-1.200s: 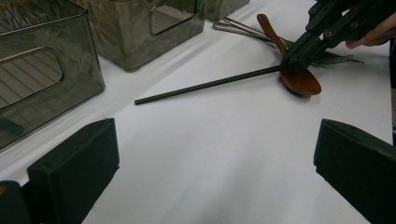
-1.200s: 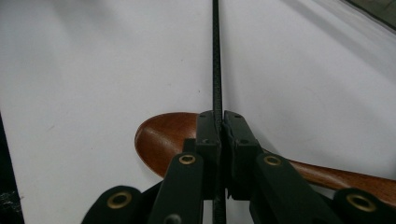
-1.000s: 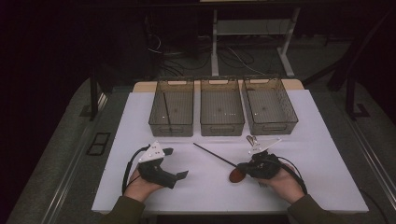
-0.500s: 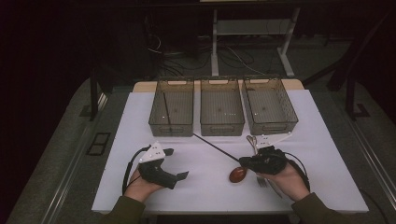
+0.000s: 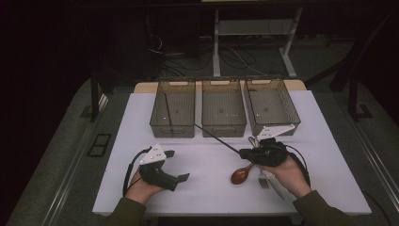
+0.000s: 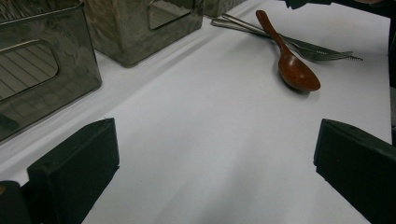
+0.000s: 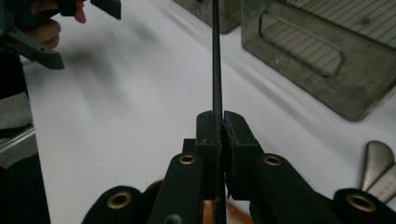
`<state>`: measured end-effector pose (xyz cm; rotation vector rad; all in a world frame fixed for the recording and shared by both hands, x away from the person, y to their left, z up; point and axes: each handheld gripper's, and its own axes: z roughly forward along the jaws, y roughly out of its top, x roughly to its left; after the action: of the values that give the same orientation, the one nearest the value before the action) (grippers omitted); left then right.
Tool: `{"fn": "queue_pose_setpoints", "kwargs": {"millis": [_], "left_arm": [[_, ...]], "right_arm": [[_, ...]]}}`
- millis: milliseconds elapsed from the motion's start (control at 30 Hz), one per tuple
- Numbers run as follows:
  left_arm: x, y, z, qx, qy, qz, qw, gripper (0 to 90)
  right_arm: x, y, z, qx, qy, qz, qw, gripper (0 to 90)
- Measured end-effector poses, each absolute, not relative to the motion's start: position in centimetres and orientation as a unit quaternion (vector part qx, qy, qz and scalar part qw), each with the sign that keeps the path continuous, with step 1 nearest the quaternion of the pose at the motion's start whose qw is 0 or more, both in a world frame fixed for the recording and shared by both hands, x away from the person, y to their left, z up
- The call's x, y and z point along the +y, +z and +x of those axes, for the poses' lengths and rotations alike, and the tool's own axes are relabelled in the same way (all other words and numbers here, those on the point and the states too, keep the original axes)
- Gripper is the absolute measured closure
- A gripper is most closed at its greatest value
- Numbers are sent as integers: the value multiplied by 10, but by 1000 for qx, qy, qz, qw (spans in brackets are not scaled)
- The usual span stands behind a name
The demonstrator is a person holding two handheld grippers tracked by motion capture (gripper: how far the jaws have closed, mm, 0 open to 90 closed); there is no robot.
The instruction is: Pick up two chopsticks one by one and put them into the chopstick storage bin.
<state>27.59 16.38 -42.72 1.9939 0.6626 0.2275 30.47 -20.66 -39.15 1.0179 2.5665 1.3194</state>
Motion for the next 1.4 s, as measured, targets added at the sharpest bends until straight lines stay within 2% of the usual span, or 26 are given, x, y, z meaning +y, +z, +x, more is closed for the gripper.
{"fn": "queue_pose_setpoints", "kwargs": {"millis": [700,1400], "left_arm": [[164,-427,276,273,94,820,494,0],[163,-427,276,273,92,816,501,0]], "right_arm": [[-186,-374,336,831,443,334,50,843],[-141,-356,379,837,423,343,54,843]]}}
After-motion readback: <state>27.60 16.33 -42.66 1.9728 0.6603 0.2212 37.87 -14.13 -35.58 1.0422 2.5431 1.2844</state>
